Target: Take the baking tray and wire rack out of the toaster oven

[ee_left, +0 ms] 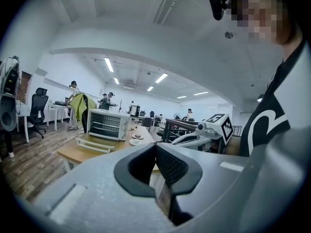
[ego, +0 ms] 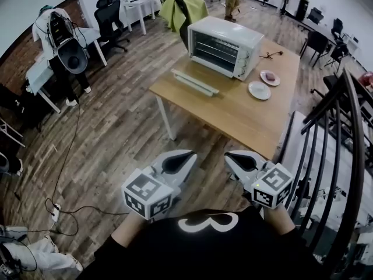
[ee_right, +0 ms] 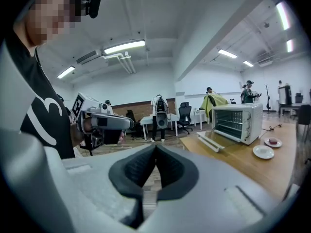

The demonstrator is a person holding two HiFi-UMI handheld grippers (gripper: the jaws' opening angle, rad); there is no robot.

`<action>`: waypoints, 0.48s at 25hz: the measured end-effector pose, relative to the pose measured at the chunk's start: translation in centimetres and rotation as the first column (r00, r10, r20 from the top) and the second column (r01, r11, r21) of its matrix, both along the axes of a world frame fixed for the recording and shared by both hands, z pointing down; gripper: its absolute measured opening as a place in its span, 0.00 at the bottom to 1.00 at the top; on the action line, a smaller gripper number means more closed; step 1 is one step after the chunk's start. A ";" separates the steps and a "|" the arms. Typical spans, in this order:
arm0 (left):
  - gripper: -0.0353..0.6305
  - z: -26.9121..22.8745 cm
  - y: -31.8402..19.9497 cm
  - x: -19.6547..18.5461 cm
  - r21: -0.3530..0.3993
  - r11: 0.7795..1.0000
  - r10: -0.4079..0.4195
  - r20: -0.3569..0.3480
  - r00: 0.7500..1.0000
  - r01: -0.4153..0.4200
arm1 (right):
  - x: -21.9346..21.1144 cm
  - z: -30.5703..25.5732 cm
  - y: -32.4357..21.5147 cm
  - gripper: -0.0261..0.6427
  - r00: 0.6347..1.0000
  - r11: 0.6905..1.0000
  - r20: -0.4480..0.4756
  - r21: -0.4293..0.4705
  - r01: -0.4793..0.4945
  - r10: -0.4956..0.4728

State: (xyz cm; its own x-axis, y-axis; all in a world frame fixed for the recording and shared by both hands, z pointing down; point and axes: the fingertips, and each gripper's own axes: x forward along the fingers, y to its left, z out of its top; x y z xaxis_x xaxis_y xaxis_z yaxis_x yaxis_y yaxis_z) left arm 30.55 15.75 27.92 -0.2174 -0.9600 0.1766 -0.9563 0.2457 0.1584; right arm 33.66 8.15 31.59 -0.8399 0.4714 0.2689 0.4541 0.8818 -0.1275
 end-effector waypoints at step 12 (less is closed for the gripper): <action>0.07 2.7 3.1 -5.0 0.004 1.000 -0.018 -0.059 0.998 0.019 | -4.9 2.1 2.4 0.03 0.999 1.000 -0.033 -0.022 -0.010 0.009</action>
